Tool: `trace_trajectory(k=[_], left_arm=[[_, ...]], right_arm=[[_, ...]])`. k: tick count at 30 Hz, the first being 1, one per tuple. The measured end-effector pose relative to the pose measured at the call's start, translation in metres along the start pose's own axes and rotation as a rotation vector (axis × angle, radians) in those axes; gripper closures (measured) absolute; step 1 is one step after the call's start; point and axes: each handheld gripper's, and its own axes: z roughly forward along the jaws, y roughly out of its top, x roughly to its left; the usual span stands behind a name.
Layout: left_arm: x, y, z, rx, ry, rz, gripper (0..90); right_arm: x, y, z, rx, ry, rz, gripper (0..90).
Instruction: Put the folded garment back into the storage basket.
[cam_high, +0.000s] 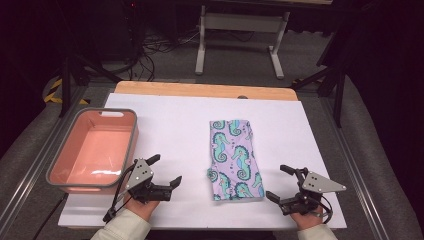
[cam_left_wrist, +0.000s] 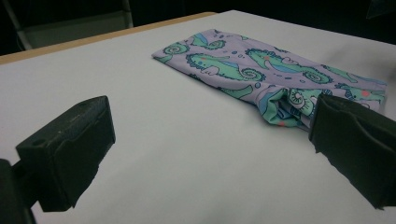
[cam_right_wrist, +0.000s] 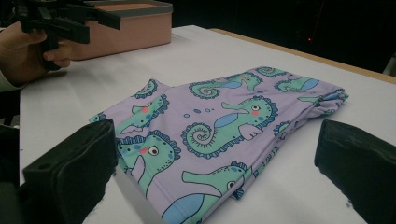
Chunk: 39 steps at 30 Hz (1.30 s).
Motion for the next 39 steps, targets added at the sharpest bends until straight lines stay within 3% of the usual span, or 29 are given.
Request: trace_trajectory(k=[16,21,26,33,39], left_arm=[[-0.001,0.003,0.001,0.013,0.001,0.027,2.2],[-0.001,0.006,0.007,0.075,0.0,0.062,6.2],[0.0,0.013,0.01,0.085,-0.035,0.039,7.9],[0.003,0.028,0.021,0.153,-0.099,0.015,11.6],[0.006,0.044,0.03,0.173,-0.142,0.0,11.1]], right_arm=[[0.001,0.0,0.0,0.0,0.007,-0.001,0.0],[0.001,0.001,0.0,0.004,0.011,-0.005,1.3],[0.001,0.001,0.001,0.007,0.013,-0.005,1.4],[0.002,0.0,0.002,0.017,0.011,-0.003,1.5],[0.001,0.0,0.002,0.02,0.012,-0.003,1.8]])
